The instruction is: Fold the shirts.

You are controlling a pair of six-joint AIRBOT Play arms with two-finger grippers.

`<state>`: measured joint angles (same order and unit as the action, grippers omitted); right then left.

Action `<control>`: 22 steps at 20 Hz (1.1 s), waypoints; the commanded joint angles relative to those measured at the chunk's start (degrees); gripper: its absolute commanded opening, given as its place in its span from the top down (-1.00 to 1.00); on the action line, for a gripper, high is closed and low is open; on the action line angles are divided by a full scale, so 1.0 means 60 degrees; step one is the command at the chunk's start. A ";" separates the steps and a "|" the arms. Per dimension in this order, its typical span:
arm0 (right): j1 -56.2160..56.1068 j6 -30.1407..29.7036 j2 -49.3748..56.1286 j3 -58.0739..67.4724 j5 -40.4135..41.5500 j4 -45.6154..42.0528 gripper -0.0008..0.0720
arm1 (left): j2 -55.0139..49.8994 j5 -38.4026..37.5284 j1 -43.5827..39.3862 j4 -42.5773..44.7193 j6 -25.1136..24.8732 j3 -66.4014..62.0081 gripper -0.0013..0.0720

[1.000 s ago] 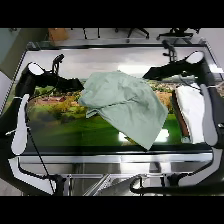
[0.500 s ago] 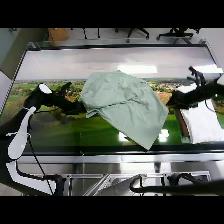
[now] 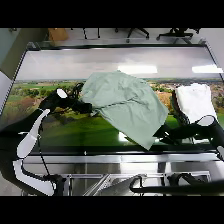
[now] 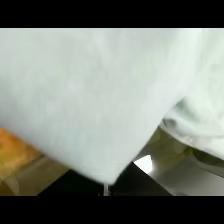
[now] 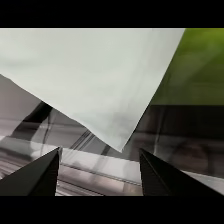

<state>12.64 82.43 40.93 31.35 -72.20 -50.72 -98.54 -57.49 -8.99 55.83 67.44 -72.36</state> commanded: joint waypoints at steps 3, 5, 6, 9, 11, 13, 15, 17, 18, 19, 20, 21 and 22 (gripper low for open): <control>-0.0011 -0.0583 0.0594 -0.0911 0.0747 0.0576 -0.52 | -0.0182 -0.0284 -0.0073 0.0029 0.0004 -0.0754 0.93; -0.0277 -0.0721 0.1031 -0.0911 0.1020 0.0605 -0.34 | -0.0182 -0.0521 -0.0073 0.0036 0.0004 -0.0965 0.93; -0.0572 -0.0831 0.1257 -0.0911 0.1213 0.0747 -0.33 | -0.0182 -0.0652 -0.0069 0.0036 0.0004 -0.1064 0.93; -0.1810 -0.1038 0.1912 -0.0911 0.2211 0.1249 -0.27 | -0.0113 -0.0958 0.0018 0.0040 0.0011 -0.1198 0.93; -0.2473 -0.1388 0.2186 -0.0892 0.2798 0.1475 0.51 | 0.0095 -0.1140 0.0117 0.0368 0.0080 -0.1198 0.93; -0.2572 -0.1861 0.2116 -0.0699 0.2874 0.1985 0.93 | 0.0514 -0.1300 0.0215 0.1086 0.0270 -0.1198 0.93; -0.2452 -0.1902 0.1694 0.0033 0.2659 0.1869 0.92 | 0.1290 -0.1585 0.0444 0.1668 0.0455 -0.1198 0.93; -0.2069 -0.2127 0.1060 0.1490 0.2080 0.1814 0.92 | 0.2404 -0.1858 0.0816 0.1770 0.0455 -0.1202 0.94; -0.1803 -0.2182 0.0678 0.2528 0.1763 0.1818 0.92 | 0.3060 -0.1912 0.1035 0.1781 0.0455 -0.1257 0.94; -0.1559 -0.2197 0.0342 0.3610 0.1523 0.1814 0.92 | 0.3770 -0.2095 0.1279 0.1781 0.0452 -0.1508 0.94; -0.1311 -0.2262 0.0044 0.4900 0.1308 0.1814 0.93 | 0.4473 -0.2361 0.1519 0.1781 0.0448 -0.1960 0.94; -0.1107 -0.2280 -0.0178 0.6138 0.1137 0.1810 0.93 | 0.5122 -0.2557 0.1708 0.1781 0.0448 -0.2506 0.94; -0.0936 -0.2291 -0.0350 0.7461 0.0976 0.1807 0.93 | 0.5756 -0.2645 0.1840 0.1778 0.0441 -0.3147 0.94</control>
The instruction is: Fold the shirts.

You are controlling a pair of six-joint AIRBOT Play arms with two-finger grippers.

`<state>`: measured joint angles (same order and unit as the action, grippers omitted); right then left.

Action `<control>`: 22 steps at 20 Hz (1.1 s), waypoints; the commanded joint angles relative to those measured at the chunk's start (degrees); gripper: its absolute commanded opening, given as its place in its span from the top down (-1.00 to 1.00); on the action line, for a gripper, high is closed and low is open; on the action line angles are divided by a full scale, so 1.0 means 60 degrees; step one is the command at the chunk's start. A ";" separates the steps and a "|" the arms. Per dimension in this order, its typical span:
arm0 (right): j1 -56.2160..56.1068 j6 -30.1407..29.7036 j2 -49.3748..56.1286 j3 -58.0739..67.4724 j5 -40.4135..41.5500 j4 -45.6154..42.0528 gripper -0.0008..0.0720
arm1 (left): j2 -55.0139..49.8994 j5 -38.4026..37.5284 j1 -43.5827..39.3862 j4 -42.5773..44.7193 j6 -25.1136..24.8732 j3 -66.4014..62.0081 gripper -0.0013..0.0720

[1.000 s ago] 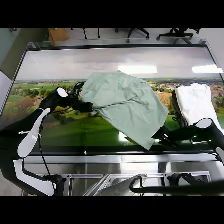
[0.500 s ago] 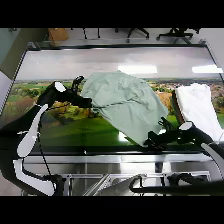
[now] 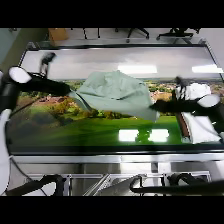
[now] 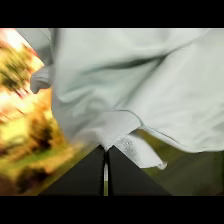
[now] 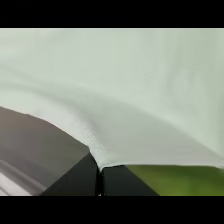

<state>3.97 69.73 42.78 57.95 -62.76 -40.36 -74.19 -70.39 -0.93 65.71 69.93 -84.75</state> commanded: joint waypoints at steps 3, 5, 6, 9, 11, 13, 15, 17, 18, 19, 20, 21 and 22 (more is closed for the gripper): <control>0.0568 -0.0470 -0.0772 0.6393 -0.0685 0.0084 0.93 | 0.3249 -0.0630 0.0546 0.0124 -0.0135 -0.3636 0.94; 0.0568 -0.0623 -0.0750 0.8142 -0.0517 0.0084 0.93 | 0.3832 -0.0627 0.0353 0.0138 -0.0306 -0.5402 0.94; 0.0568 -0.0674 -0.0739 0.8823 -0.0412 0.0076 0.93 | 0.4058 -0.0481 0.0339 0.0138 -0.0331 -0.6193 0.94; 0.0568 -0.0667 -0.0703 1.0047 -0.0364 -0.0240 0.93 | 0.4688 0.0510 0.0339 0.0215 -0.0834 -0.7012 0.94; 0.0568 -0.0663 -0.0619 0.9992 -0.0484 -0.0499 0.93 | 0.4972 0.0969 0.0339 0.0382 -0.0933 -0.6433 0.94; 0.0568 -0.0667 -0.0211 0.9883 -0.0703 -0.0492 0.93 | 0.4954 0.1235 0.0339 0.0353 -0.1337 -0.5289 0.94; 0.0568 -0.0663 0.0408 0.9592 -0.0896 -0.0484 0.93 | 0.4273 0.1308 0.0339 0.0317 -0.1508 -0.4532 0.94; 0.0550 -0.0667 0.1122 0.9074 -0.1118 -0.0477 0.93 | 0.2962 0.1381 0.0335 0.0277 -0.1512 -0.4237 0.94; 0.0546 -0.0674 0.1596 0.8699 -0.1173 -0.0379 0.93 | 0.2076 0.1450 0.0259 0.0262 -0.1519 -0.4269 0.94; 0.0495 -0.0827 0.2131 0.8276 -0.1162 -0.0310 0.93 | 0.1129 0.1443 0.0044 0.0284 -0.1741 -0.4470 0.94; 0.0426 -0.1049 0.2663 0.7876 -0.1067 -0.0342 0.93 | 0.0087 0.1439 -0.0149 0.0291 -0.1985 -0.4783 0.94; 0.0328 -0.1282 0.3282 0.7486 -0.0841 -0.0350 0.93 | -0.1082 0.1443 -0.0401 0.0299 -0.2186 -0.5231 0.94; 0.0317 -0.1461 0.3898 0.7195 -0.0499 -0.0350 0.93 | -0.2273 0.1494 -0.0605 0.0328 -0.2393 -0.5723 0.94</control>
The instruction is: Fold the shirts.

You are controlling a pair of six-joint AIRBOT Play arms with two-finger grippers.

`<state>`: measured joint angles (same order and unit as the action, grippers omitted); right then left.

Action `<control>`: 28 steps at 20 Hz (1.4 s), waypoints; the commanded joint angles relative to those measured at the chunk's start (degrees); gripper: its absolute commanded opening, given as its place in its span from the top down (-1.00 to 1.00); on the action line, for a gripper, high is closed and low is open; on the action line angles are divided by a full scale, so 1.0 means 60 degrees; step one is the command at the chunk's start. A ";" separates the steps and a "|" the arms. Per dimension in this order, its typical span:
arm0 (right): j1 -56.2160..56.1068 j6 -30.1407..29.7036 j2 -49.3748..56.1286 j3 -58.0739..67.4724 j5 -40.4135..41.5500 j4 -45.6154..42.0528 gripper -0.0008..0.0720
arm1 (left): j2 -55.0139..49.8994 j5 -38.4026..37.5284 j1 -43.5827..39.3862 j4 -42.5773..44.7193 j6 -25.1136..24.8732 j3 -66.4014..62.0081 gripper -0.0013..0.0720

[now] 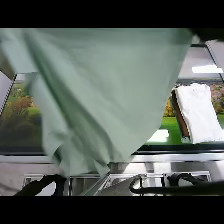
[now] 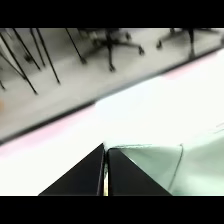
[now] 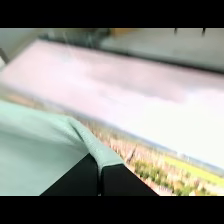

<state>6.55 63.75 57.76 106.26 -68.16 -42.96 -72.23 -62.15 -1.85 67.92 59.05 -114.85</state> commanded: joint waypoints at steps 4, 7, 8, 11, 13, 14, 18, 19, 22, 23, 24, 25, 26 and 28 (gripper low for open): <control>-0.0113 -0.0670 0.4266 -0.1005 0.2182 0.0011 0.93 | -0.5898 0.1279 -0.0736 0.0000 -0.0539 -0.0987 0.94; -0.0153 -0.0663 0.5839 -0.1002 0.2648 0.0200 0.92 | -0.6557 0.2284 -0.0678 -0.0011 -0.0229 0.0073 0.94; -0.0157 -0.0667 0.6131 -0.1002 0.2623 0.0193 0.91 | -0.6634 0.2167 -0.0594 -0.0018 -0.0182 0.0076 0.94; -0.0131 -0.0667 0.6284 -0.0991 0.2262 0.0106 0.07 | -0.6597 0.0627 -0.0364 -0.0007 0.0025 -0.0565 0.05; 0.0044 -0.0656 0.5829 -0.0991 0.1614 -0.0178 0.07 | -0.6094 -0.0233 0.0011 0.0000 0.0616 -0.0601 -0.71; 0.0222 -0.0459 0.5493 -0.0991 0.1147 -0.0353 0.07 | -0.5625 -0.0546 0.0321 -0.0007 0.0871 -0.0313 -0.67; 0.1472 0.0259 0.4200 -0.1056 -0.1246 -0.0980 0.09 | -0.3931 -0.2827 0.1993 -0.0109 0.1359 0.1789 -0.67; 0.1832 0.0364 0.3956 -0.1242 -0.1719 -0.1104 0.09 | -0.3577 -0.3402 0.2393 -0.0098 0.1351 0.2634 -0.67; 0.2878 0.0372 0.3242 -0.2514 -0.2302 -0.1166 0.09 | -0.2586 -0.3799 0.3668 -0.0076 0.1115 0.5788 -0.67; 0.3166 0.0368 0.3027 -0.3024 -0.2295 -0.1166 0.09 | -0.2342 -0.3501 0.4051 -0.0076 0.1002 0.6794 -0.67; 0.3439 0.0324 0.2816 -0.3552 -0.2299 -0.1166 0.09 | -0.2222 -0.3209 0.4357 -0.0073 0.0867 0.7541 -0.67; 0.3621 0.0193 0.2677 -0.3956 -0.2302 -0.1166 0.09 | -0.2200 -0.2951 0.4601 -0.0098 0.0736 0.8171 -0.67; 0.3752 0.0080 0.2550 -0.4357 -0.2299 -0.1166 0.09 | -0.2262 -0.2849 0.4696 -0.0109 0.0554 0.8601 -0.67; 0.3810 -0.0025 0.2430 -0.4994 -0.2295 -0.1158 0.09 | -0.2459 -0.2557 0.4645 -0.0262 0.0135 0.9271 -0.67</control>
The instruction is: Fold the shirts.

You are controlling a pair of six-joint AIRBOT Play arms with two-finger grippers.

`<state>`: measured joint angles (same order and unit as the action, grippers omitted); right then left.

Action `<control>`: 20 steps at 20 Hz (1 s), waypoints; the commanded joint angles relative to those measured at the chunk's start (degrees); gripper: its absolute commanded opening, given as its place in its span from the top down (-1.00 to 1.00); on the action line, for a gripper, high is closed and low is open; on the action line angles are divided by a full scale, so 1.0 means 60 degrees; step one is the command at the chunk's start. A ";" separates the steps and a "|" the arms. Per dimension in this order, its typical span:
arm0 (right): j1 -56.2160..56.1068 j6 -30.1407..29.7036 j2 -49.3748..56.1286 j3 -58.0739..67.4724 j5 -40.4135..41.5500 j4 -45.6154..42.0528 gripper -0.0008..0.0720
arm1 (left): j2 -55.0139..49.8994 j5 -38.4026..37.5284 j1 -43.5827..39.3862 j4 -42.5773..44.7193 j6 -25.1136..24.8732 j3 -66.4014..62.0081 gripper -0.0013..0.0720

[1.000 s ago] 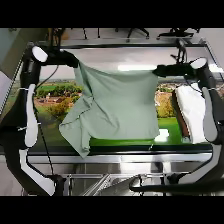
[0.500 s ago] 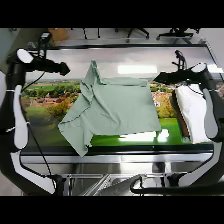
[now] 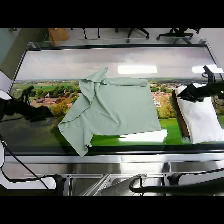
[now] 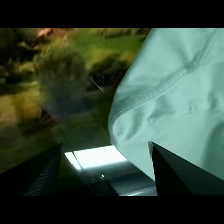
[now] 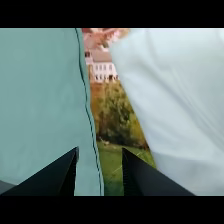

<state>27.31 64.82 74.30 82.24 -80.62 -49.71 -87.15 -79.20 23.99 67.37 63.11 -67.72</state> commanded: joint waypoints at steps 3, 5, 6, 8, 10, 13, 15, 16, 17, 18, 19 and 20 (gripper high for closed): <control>0.0106 -0.0346 -0.0328 -0.1756 -0.0084 0.0004 0.09 | -0.0386 0.0969 0.0073 -0.1392 -0.1180 0.1792 -0.67; -0.0168 -0.0452 -0.0328 -0.2244 0.0189 0.0000 0.09 | -0.0674 0.1359 -0.0255 -0.1942 -0.1406 0.1789 -0.67; -0.0313 -0.0448 -0.0317 -0.2492 0.0361 -0.0004 0.08 | -0.0849 0.1439 -0.0423 -0.2022 -0.1439 0.1738 -0.60; -0.0572 -0.0459 -0.0215 -0.2871 0.0641 -0.0011 0.08 | -0.1217 0.1297 -0.0805 -0.1993 -0.1450 0.1508 0.57; -0.0663 -0.0452 0.0033 -0.3027 0.0710 -0.0044 -0.38 | -0.1421 0.1147 -0.1111 -0.1974 -0.1446 0.1137 0.93; -0.0667 -0.0448 0.0576 -0.3071 0.0594 -0.0109 -0.40 | -0.1428 0.0951 -0.1217 -0.1916 -0.1402 0.0656 0.93; -0.0911 -0.0455 0.0863 -0.3180 0.0492 -0.0109 -0.40 | -0.1428 0.0747 -0.1180 -0.1916 -0.1330 0.0455 0.93; -0.1086 -0.0510 0.0929 -0.3304 0.0495 -0.0109 -0.40 | -0.1428 0.0656 -0.1173 -0.1920 -0.1315 0.0386 0.93; -0.1330 -0.0583 0.0954 -0.3435 0.0499 -0.0109 -0.40 | -0.1428 0.0605 -0.1173 -0.1920 -0.1253 0.0335 0.93; -0.1581 -0.0594 0.0954 -0.3548 0.0506 -0.0106 -0.40 | -0.1428 0.0521 -0.1173 -0.1920 -0.1249 0.0262 0.93; -0.1876 -0.0605 0.0954 -0.3621 0.0499 -0.0113 -0.40 | -0.1428 0.0430 -0.1173 -0.1931 -0.1173 0.0171 0.93; -0.2146 -0.0707 0.0951 -0.3643 0.0525 -0.0106 -0.38 | -0.1428 0.0277 -0.1173 -0.1949 -0.1086 0.0047 0.93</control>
<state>18.15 61.54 79.31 61.65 -78.98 -48.56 -95.64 -75.37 16.99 55.94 55.44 -65.84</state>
